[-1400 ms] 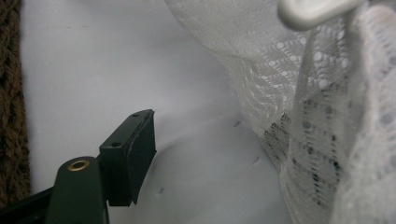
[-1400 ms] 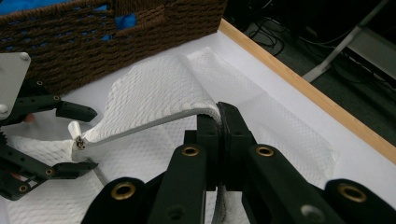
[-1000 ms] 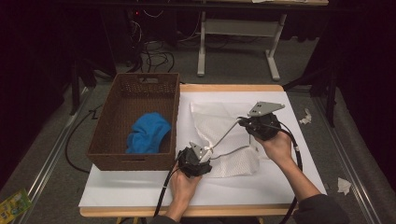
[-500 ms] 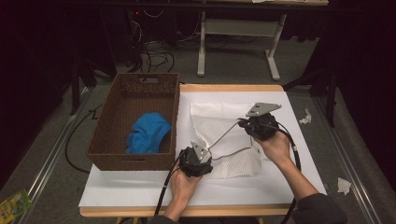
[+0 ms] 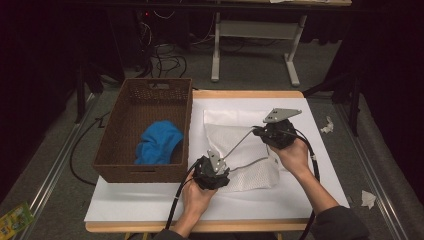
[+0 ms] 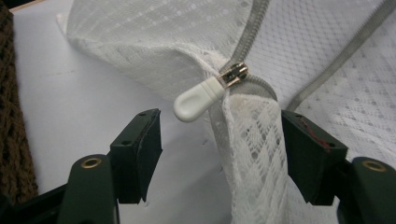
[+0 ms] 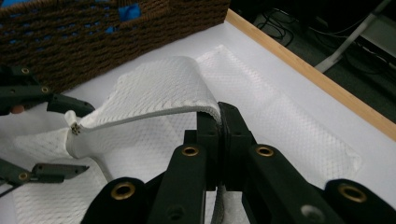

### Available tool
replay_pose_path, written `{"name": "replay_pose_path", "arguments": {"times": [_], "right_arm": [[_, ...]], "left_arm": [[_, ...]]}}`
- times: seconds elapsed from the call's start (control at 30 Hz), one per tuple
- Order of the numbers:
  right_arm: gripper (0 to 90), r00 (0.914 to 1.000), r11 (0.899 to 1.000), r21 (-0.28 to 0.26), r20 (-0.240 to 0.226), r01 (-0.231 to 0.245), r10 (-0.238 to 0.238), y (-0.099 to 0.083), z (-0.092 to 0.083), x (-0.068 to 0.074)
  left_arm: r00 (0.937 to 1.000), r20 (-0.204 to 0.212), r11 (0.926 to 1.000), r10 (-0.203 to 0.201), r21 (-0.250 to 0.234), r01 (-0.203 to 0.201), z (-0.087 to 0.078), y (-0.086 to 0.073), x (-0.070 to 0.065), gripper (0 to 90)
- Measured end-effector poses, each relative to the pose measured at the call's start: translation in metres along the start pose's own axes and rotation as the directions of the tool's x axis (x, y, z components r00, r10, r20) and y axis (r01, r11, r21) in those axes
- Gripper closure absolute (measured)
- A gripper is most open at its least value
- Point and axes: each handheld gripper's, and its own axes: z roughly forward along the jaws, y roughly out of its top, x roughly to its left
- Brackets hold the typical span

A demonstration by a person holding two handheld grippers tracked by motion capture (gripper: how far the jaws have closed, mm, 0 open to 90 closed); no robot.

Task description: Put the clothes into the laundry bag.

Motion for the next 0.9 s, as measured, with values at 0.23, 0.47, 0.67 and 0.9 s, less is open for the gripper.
{"name": "replay_pose_path", "arguments": {"times": [0.23, 0.47, 0.67, 0.9], "right_arm": [[89.2, 0.9997, 1.000, -0.009, -0.018, -0.014, 0.013, -0.004, 0.000, -0.001], [89.2, 0.9994, 0.999, -0.003, -0.016, -0.032, 0.032, -0.009, 0.002, -0.003], [89.3, 0.9992, 0.999, -0.023, -0.018, -0.035, 0.034, -0.006, -0.003, -0.001], [89.2, 0.9992, 0.999, -0.025, -0.020, -0.035, 0.035, -0.007, -0.003, -0.003]], "left_arm": [[0.9986, -0.025, 0.9989, 0.047, -0.002, -0.047, -0.012, 0.005, -0.003, 31.1], [0.9969, 0.073, 0.9994, 0.029, 0.018, -0.031, -0.017, 0.006, 0.002, 36.5], [0.9954, 0.091, 0.9991, 0.030, 0.028, -0.033, -0.020, 0.008, 0.004, 38.1], [0.9942, 0.090, 0.9983, 0.058, 0.004, -0.058, -0.030, 0.011, 0.006, 38.6]]}}
